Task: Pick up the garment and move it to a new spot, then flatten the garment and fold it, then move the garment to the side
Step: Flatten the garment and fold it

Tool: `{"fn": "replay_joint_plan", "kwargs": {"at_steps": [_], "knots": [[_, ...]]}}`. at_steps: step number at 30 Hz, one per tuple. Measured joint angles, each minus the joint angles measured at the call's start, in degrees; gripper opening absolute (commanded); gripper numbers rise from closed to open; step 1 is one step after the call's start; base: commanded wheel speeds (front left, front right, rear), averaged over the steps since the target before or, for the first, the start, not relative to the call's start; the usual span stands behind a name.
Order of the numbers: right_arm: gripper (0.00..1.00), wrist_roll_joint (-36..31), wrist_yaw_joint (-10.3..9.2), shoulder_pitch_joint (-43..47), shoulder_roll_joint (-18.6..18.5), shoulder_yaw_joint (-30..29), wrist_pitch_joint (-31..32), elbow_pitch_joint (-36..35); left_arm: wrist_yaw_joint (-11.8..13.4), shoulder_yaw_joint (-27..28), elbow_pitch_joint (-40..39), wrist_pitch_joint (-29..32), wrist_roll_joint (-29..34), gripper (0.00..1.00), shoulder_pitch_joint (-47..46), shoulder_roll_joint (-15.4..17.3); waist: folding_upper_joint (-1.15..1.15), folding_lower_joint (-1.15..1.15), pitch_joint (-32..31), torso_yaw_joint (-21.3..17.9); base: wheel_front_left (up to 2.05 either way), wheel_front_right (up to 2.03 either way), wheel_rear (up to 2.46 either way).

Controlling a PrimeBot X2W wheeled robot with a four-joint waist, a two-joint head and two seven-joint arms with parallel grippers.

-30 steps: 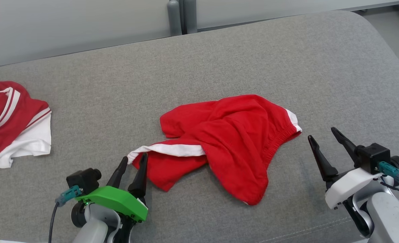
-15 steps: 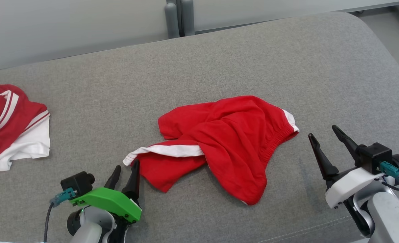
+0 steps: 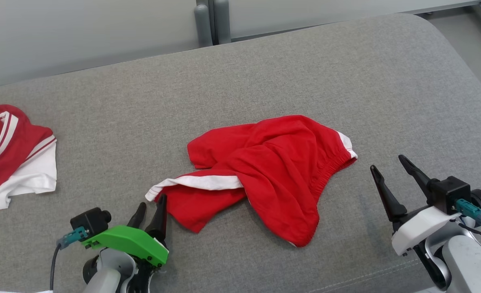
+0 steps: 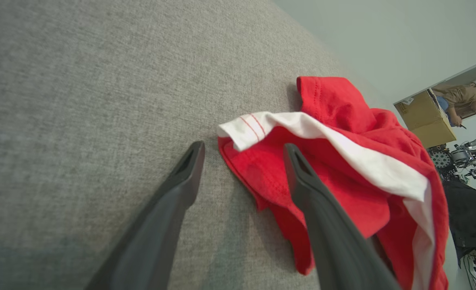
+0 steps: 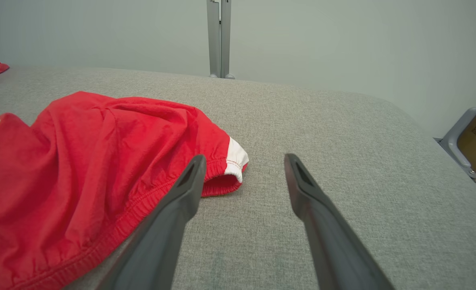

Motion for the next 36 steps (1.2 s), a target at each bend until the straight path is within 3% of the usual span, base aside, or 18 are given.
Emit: {"fn": "replay_joint_plan", "kwargs": {"at_steps": [9,14,18,21,28,36], "knots": [[1.00,0.0,0.00,0.0,0.1,0.1,0.0,-0.3,-0.3,-1.2,0.2,-0.1,0.0,0.97,-2.4,-0.1,0.00,0.00,0.3,-0.4,0.00,0.00,0.00],[1.00,0.0,0.00,0.0,0.5,0.1,0.0,-0.4,-0.4,-1.4,0.6,-0.3,0.0,0.49,-2.5,-0.1,0.00,0.00,0.5,-0.6,0.00,0.00,0.00],[1.00,0.0,0.01,0.0,0.6,0.1,0.0,-0.5,-0.4,-1.4,0.8,-1.0,0.0,0.25,-3.2,-0.1,0.00,0.00,0.7,-0.6,0.00,0.00,0.00],[1.00,0.0,0.01,0.0,0.7,0.4,0.0,-0.5,-0.5,-1.4,0.8,-1.6,0.0,0.00,-3.7,-0.1,0.00,0.00,0.8,-0.6,0.00,0.00,0.00],[1.00,0.2,0.02,2.0,0.8,3.7,0.0,-1.6,-1.0,-1.7,0.2,-3.4,-0.3,0.00,-4.6,-0.1,0.00,0.00,1.0,-0.3,0.00,0.00,0.00],[1.00,3.2,0.08,5.8,-0.6,17.7,0.0,-5.0,-1.1,-2.3,-1.6,-4.6,0.3,0.00,-6.3,-0.2,0.00,0.00,1.3,-0.6,0.00,0.00,0.00]]}}
